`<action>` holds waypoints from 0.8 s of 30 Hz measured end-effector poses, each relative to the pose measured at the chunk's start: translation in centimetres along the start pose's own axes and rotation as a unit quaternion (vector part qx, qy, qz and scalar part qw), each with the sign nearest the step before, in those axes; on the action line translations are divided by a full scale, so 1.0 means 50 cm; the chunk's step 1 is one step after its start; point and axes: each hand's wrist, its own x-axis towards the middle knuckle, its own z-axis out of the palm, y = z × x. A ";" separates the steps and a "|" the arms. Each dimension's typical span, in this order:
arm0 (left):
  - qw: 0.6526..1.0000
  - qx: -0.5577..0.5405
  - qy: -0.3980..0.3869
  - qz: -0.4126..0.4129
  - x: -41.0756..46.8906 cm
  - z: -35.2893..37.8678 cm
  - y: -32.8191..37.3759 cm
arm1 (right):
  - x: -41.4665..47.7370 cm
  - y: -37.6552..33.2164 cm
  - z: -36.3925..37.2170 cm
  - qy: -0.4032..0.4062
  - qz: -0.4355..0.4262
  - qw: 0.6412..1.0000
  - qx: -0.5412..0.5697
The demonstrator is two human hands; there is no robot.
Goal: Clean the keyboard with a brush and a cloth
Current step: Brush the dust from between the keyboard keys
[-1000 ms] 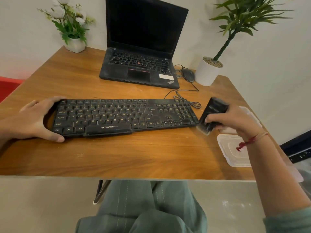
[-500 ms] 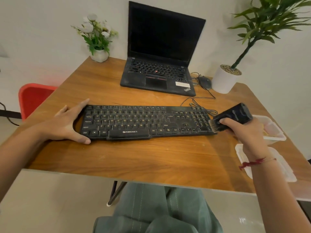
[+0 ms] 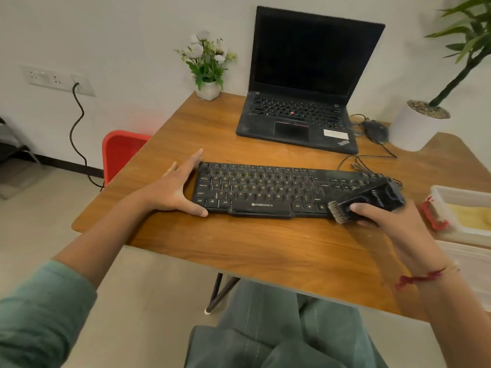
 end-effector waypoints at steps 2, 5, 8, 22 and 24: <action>1.000 -0.001 0.024 -0.002 -0.002 0.009 0.001 | -0.004 -0.007 0.018 0.000 0.000 1.000 0.022; 0.998 0.012 0.061 -0.004 -0.007 0.024 -0.006 | -0.014 -0.004 0.021 -0.013 -0.012 1.000 0.010; 0.996 0.042 0.072 -0.014 -0.006 0.034 -0.009 | -0.039 -0.008 -0.007 -0.011 -0.024 0.998 -0.055; 0.997 0.055 0.029 -0.038 -0.006 0.029 0.030 | -0.055 -0.054 0.013 -0.038 -0.019 0.999 0.019; 0.998 0.040 0.005 -0.043 -0.005 0.017 0.032 | -0.038 -0.061 0.042 -0.117 0.037 0.987 0.105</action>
